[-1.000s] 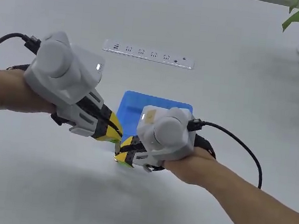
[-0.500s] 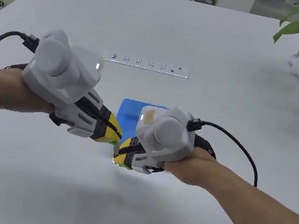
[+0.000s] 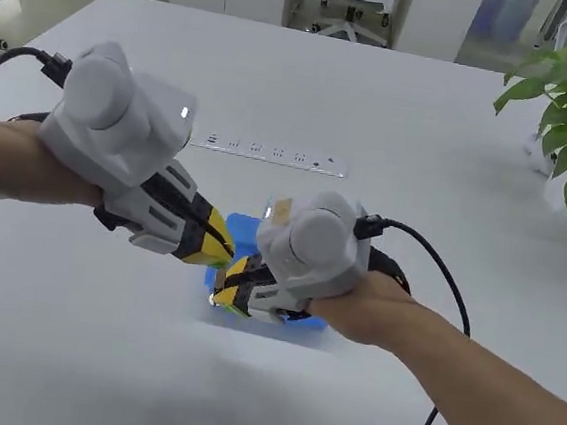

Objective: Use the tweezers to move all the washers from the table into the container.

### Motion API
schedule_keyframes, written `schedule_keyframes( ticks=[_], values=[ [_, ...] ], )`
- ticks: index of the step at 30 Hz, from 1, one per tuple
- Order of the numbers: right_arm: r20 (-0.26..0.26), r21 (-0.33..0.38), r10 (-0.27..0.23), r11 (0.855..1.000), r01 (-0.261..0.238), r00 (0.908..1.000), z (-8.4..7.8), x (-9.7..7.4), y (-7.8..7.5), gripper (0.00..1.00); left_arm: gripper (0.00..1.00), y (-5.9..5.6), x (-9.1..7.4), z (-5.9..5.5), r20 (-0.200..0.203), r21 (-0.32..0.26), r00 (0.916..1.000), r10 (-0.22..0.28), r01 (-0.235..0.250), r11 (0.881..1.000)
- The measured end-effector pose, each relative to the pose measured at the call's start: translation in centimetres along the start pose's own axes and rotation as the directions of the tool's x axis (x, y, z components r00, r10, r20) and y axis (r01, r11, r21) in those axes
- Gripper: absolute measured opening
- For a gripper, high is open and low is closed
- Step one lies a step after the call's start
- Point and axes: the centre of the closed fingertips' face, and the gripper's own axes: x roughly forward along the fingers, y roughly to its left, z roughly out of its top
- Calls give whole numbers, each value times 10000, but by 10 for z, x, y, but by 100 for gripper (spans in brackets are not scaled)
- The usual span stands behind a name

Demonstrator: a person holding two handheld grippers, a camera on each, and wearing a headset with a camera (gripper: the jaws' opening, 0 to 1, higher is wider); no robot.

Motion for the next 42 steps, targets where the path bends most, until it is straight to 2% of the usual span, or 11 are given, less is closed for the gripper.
schedule_keyframes(
  ticks=[10,20,29,42],
  values=[
    [52,-150,-352,9993,353,9994,8,-13,-16,9,5,12,-8,16,89,377,9998,194,-197,9991],
    [16,-227,-584,9980,584,9983,2,-18,-35,9,5,28,-3,20,182,596,9996,235,-245,9979],
    [-168,-126,-641,9979,639,9978,-15,-15,-46,9,5,39,12,14,129,678,9999,90,-99,9976],
    [-304,102,-456,9989,459,9985,-37,1,-61,9,5,56,33,0,34,604,10000,-79,77,9981]
  ],
)
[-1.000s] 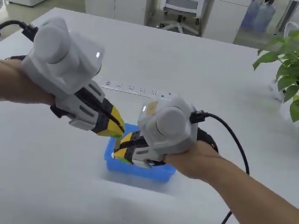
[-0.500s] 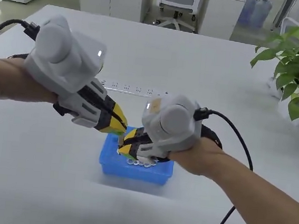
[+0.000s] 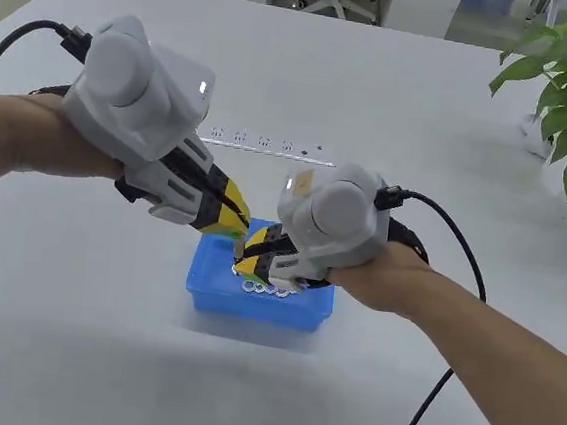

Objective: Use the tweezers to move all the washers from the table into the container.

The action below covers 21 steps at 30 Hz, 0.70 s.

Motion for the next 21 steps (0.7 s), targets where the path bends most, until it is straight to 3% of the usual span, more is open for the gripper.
schedule_keyframes(
  ticks=[21],
  values=[
    [-188,314,403,9987,-397,9990,-25,24,-7,10,5,13,25,-25,-113,-297,9999,-87,84,9995]
  ],
)
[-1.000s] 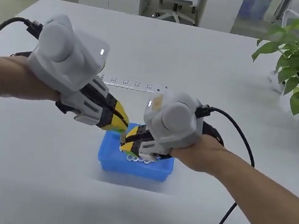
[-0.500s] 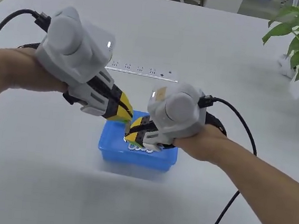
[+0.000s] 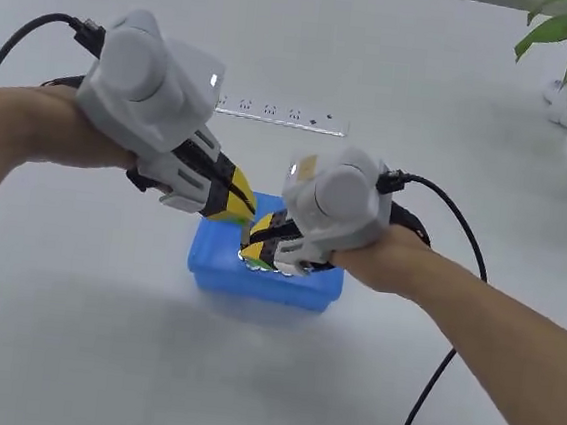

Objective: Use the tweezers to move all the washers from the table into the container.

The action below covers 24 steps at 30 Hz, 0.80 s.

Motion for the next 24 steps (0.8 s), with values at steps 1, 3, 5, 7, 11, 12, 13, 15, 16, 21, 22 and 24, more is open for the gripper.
schedule_keyframes(
  ticks=[1,3,5,7,11,12,13,15,16,21,22,24],
  values=[
    [3,23,33,10000,-33,10000,0,1,0,10,5,0,1,-1,-2,-17,10000,-23,23,10000],
    [-1,22,42,10000,-42,10000,-1,2,-1,10,6,0,2,-2,-22,-26,10000,-15,15,10000],
    [-10,38,81,10000,-81,10000,-2,4,-1,10,5,1,3,-3,-27,-50,10000,-1,1,10000],
    [-35,48,119,9999,-119,9999,-3,5,-1,10,5,1,3,-5,-44,-84,10000,-9,8,10000],
    [-61,82,166,9998,-166,9998,-5,8,0,10,6,1,4,-8,-88,-124,10000,-11,10,9999],
    [-79,66,157,9999,-157,9998,-6,8,0,10,6,1,5,-9,-91,-127,10000,-11,10,9999],
    [-95,48,139,9999,-138,9999,-6,8,-1,10,6,1,5,-9,-89,-124,10000,-9,7,9999],
    [-101,61,142,9999,-142,9998,-7,9,-1,10,6,1,6,-9,-70,-135,10000,-11,10,9999],
    [-96,58,126,9999,-125,9999,-7,9,-1,10,6,1,6,-9,-58,-144,10000,-1,0,9999],
    [-76,65,123,9999,-123,9999,-8,9,-2,10,6,2,7,-9,-51,-123,10000,9,-10,9999],
    [-75,53,115,9999,-114,9999,-8,9,-2,10,6,2,7,-9,-51,-117,10000,17,-17,9999],
    [-83,71,121,9999,-120,9999,-7,10,-2,10,6,2,7,-9,-60,-141,10000,23,-24,9999]
  ],
)
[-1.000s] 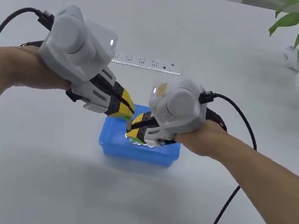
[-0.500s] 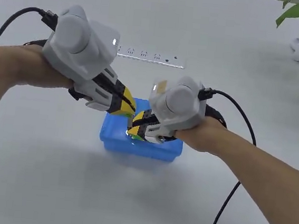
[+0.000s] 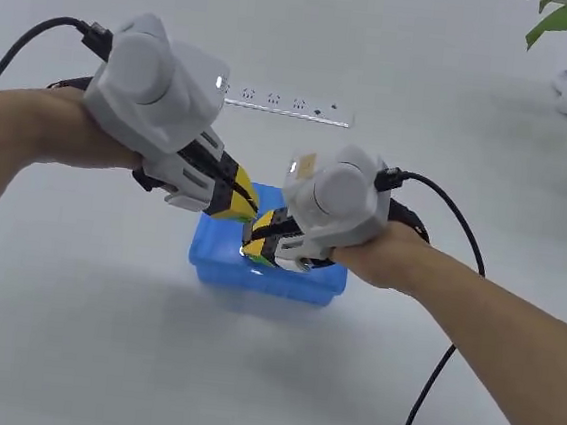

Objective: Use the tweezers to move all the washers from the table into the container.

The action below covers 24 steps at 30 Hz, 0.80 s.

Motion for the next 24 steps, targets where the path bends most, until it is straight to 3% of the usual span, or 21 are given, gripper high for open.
schedule_keyframes(
  ticks=[24],
  values=[
    [-29,-81,-14,10000,14,10000,3,-3,3,11,6,-2,-6,0,-160,34,9999,61,-60,10000]
  ],
)
